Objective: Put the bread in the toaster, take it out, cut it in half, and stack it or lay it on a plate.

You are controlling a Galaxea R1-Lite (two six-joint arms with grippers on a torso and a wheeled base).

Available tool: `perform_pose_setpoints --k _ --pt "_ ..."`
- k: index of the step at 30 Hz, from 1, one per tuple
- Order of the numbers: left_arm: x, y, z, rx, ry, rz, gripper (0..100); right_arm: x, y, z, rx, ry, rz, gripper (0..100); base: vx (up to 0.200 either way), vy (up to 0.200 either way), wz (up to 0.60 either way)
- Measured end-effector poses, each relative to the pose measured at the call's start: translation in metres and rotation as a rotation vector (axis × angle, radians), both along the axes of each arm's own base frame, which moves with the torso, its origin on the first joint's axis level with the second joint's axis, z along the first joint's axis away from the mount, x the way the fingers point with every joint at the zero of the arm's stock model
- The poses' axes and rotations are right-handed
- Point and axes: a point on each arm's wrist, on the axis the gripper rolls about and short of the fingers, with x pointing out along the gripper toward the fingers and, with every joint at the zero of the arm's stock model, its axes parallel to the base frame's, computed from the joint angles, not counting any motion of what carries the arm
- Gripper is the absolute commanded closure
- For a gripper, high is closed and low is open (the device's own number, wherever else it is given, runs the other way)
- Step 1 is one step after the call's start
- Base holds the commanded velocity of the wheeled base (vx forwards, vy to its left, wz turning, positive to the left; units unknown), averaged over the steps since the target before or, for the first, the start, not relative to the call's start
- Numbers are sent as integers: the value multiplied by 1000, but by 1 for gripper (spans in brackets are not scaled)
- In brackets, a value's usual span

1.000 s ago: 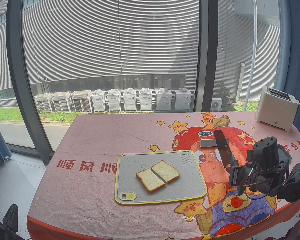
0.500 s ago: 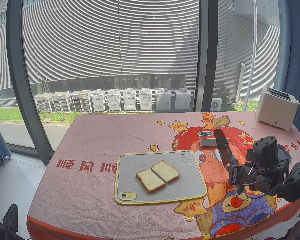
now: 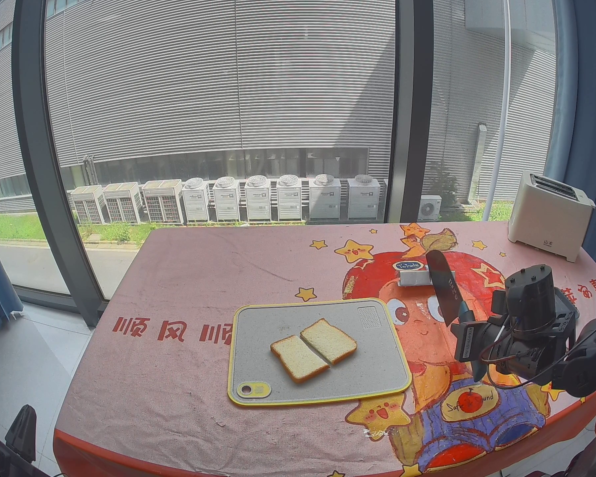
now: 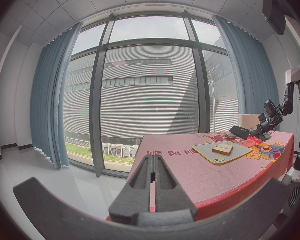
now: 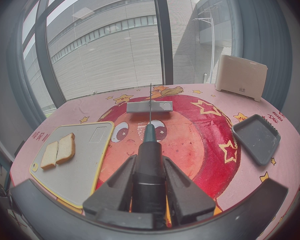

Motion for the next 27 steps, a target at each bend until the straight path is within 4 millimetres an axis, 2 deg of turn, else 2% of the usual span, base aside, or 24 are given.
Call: perform_pose_setpoints --k 15,27 --pt "0 0 0 0 0 0 100 -3 -2 9 8 -32 5 100 0 0 0" --pt "0 0 0 0 0 0 100 2 -4 9 66 -6 56 100 0 0 0"
